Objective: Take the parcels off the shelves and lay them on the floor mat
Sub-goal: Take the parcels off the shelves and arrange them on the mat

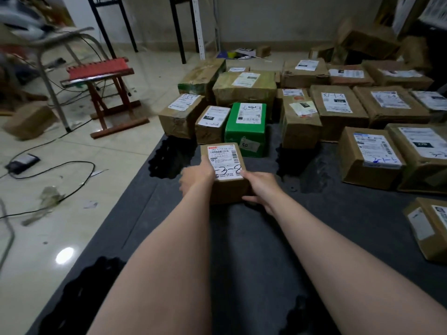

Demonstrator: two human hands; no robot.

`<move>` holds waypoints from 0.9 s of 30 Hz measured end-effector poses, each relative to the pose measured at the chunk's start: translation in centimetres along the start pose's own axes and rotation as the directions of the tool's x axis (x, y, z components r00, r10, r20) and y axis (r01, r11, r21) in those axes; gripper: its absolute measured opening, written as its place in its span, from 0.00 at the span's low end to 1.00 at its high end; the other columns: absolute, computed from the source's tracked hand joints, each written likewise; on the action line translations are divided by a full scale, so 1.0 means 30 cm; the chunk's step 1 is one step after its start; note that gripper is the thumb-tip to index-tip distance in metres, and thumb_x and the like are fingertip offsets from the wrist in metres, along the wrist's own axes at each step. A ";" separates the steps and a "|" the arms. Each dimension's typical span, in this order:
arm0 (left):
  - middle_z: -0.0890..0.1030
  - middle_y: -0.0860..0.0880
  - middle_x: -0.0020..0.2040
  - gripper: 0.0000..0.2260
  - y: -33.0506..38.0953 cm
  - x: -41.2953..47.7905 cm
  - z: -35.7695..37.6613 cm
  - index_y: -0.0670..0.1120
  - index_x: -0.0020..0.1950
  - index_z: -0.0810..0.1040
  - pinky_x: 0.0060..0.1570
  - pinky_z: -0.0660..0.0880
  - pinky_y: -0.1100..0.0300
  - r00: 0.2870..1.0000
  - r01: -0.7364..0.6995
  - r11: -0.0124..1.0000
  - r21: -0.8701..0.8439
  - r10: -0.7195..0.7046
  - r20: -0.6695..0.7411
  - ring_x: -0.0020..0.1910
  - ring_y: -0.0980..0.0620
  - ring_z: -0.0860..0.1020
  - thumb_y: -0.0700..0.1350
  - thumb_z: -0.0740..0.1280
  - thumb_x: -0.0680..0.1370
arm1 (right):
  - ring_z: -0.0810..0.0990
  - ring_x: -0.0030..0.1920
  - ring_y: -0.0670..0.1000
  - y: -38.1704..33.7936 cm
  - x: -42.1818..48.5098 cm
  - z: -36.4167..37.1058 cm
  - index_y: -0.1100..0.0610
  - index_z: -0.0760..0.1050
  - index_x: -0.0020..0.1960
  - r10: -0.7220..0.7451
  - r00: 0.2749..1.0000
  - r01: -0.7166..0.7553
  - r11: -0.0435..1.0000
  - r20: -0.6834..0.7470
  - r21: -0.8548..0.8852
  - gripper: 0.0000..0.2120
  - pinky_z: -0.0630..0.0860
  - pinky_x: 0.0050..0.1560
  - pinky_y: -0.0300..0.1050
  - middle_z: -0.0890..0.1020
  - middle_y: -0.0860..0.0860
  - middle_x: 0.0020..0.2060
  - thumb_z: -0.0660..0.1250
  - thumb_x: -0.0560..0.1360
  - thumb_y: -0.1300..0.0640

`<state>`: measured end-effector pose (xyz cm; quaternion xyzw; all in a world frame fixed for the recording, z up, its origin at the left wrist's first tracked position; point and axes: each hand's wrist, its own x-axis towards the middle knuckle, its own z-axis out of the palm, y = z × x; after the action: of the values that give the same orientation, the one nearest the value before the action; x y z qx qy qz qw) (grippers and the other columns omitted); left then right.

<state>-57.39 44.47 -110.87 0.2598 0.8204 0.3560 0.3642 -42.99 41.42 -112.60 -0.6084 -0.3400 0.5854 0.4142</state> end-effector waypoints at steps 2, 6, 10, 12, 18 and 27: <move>0.72 0.39 0.71 0.39 -0.014 0.017 -0.028 0.38 0.73 0.67 0.67 0.69 0.48 1.000 -0.022 0.992 0.124 0.024 -0.016 0.68 0.38 0.71 0.68 0.57 0.75 | 0.82 0.48 0.55 -0.003 0.004 0.043 0.55 0.78 0.42 -0.019 0.998 0.015 0.998 -0.056 -0.068 0.11 0.80 0.36 0.49 0.82 0.57 0.50 0.70 0.77 0.49; 0.73 0.39 0.69 0.38 -0.015 0.041 -0.057 0.39 0.72 0.70 0.64 0.73 0.49 0.994 -0.081 0.979 0.185 0.066 0.083 0.66 0.38 0.74 0.68 0.58 0.75 | 0.83 0.32 0.56 -0.010 0.003 0.105 0.55 0.76 0.44 -0.022 0.996 0.011 0.991 -0.082 -0.130 0.12 0.76 0.22 0.43 0.81 0.57 0.40 0.69 0.78 0.46; 0.75 0.40 0.65 0.32 -0.010 0.071 -0.086 0.40 0.69 0.72 0.53 0.80 0.43 0.997 -0.048 0.998 0.048 0.045 0.058 0.62 0.37 0.76 0.61 0.65 0.75 | 0.83 0.30 0.58 -0.004 0.007 0.148 0.55 0.77 0.51 0.028 0.999 -0.029 1.000 0.020 0.013 0.08 0.80 0.25 0.43 0.81 0.53 0.38 0.68 0.79 0.50; 0.75 0.40 0.65 0.30 -0.007 0.083 -0.092 0.40 0.70 0.71 0.51 0.81 0.43 0.999 -0.037 0.999 0.030 0.036 0.021 0.61 0.37 0.76 0.59 0.66 0.75 | 0.84 0.33 0.59 -0.001 0.011 0.166 0.56 0.76 0.56 0.025 0.999 -0.029 0.996 0.045 0.085 0.07 0.81 0.28 0.43 0.79 0.51 0.39 0.66 0.81 0.53; 0.68 0.36 0.71 0.28 -0.007 0.083 -0.065 0.37 0.71 0.62 0.64 0.72 0.45 0.994 -0.076 0.997 -0.003 0.075 -0.075 0.67 0.35 0.71 0.52 0.65 0.79 | 0.83 0.54 0.63 0.003 0.020 0.224 0.64 0.75 0.65 0.010 0.999 -0.019 0.984 0.053 0.179 0.14 0.82 0.46 0.47 0.79 0.53 0.42 0.63 0.82 0.59; 0.37 0.37 0.79 0.38 0.039 -0.061 0.002 0.44 0.80 0.35 0.72 0.59 0.48 0.966 -0.260 0.954 0.147 0.256 0.046 0.76 0.34 0.58 0.49 0.60 0.82 | 0.80 0.39 0.54 -0.031 -0.034 0.173 0.59 0.78 0.44 0.003 1.000 -0.003 0.975 0.000 0.223 0.06 0.77 0.36 0.43 0.80 0.53 0.37 0.66 0.79 0.61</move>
<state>-56.04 43.96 -109.24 0.3962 0.7994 0.3334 0.3048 -48.16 41.43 -111.18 -0.5587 -0.2713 0.6202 0.4791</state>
